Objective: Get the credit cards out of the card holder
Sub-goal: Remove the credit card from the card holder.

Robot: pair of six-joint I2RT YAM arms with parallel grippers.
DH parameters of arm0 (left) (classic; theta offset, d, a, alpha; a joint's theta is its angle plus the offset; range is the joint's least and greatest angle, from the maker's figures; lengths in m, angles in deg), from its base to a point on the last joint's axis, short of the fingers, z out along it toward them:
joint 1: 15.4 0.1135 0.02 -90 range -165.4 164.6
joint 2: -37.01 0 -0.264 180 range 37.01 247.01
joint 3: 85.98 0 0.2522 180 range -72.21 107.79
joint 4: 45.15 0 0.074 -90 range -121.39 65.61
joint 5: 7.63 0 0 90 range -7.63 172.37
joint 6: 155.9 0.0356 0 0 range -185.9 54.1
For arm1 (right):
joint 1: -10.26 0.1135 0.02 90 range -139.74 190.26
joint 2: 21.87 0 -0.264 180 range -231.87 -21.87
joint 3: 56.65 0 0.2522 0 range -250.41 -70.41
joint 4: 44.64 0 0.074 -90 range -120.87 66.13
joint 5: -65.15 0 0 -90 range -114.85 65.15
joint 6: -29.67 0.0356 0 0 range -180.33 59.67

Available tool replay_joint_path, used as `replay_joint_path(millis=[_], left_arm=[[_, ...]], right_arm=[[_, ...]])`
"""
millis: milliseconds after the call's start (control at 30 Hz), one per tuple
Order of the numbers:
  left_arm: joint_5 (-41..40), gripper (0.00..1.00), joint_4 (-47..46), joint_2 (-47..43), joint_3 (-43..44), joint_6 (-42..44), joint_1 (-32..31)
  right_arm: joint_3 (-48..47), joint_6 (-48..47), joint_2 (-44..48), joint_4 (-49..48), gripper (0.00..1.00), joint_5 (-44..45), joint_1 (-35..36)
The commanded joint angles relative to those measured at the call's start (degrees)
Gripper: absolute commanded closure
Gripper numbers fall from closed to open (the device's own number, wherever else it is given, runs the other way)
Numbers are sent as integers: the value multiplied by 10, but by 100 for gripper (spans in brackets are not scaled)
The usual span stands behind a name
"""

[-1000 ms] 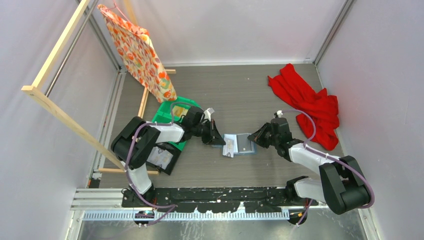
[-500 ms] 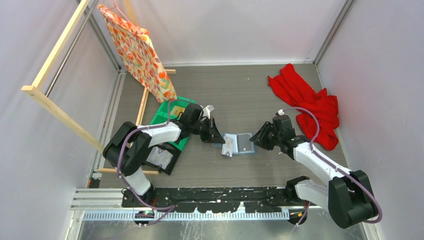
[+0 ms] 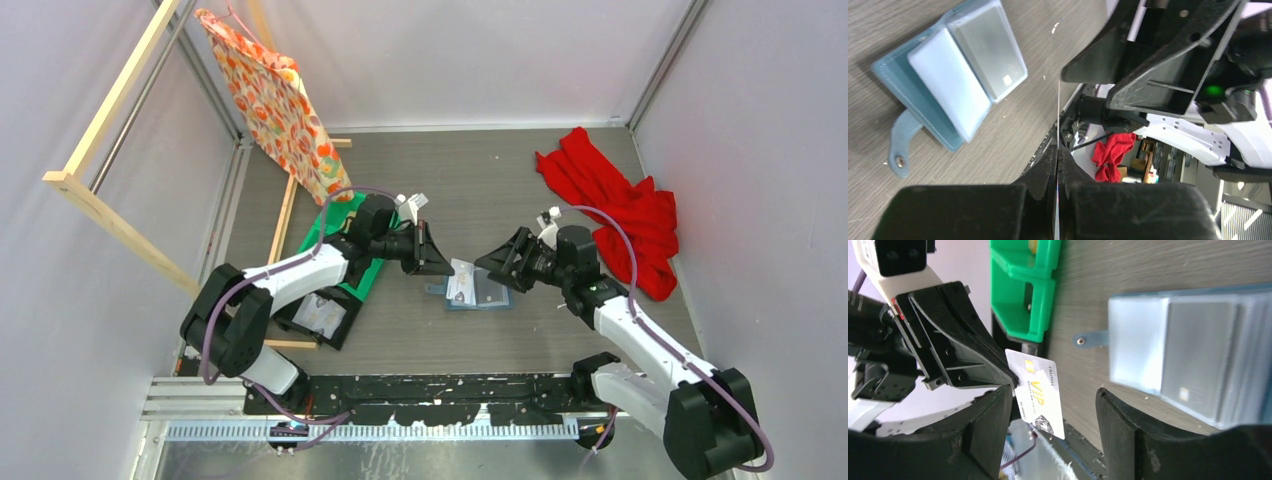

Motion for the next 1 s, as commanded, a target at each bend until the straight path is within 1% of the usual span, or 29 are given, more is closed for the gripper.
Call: replay_joint_path(millis=[0, 67, 133, 200, 333, 467, 567, 733, 900, 967], left_arm=[[60, 100, -29, -19, 26, 1, 5], [73, 100, -31, -18, 25, 0, 6], [79, 100, -34, -16, 22, -4, 8], [81, 100, -58, -18, 12, -21, 11], [90, 100, -99, -25, -8, -45, 20], [106, 100, -111, -19, -14, -41, 33], [124, 100, -140, -9, -16, -59, 42], [136, 100, -148, -5, -13, -62, 46], [136, 100, -148, -10, -14, -62, 46], [139, 100, -147, -9, -14, -63, 46]], right_arm=[[34, 85, -17, -172, 33, -104, 3], [32, 88, -31, -186, 32, -114, 3], [35, 106, -48, -223, 32, -134, 3], [43, 125, -57, -260, 33, -144, 3], [62, 156, -64, -332, 44, -171, 3], [70, 166, -65, -355, 46, -186, 3], [83, 185, -65, -391, 51, -187, 3], [99, 242, -93, -510, 57, -219, 3], [97, 244, -100, -523, 68, -225, 3], [95, 244, -102, -525, 69, -230, 3]])
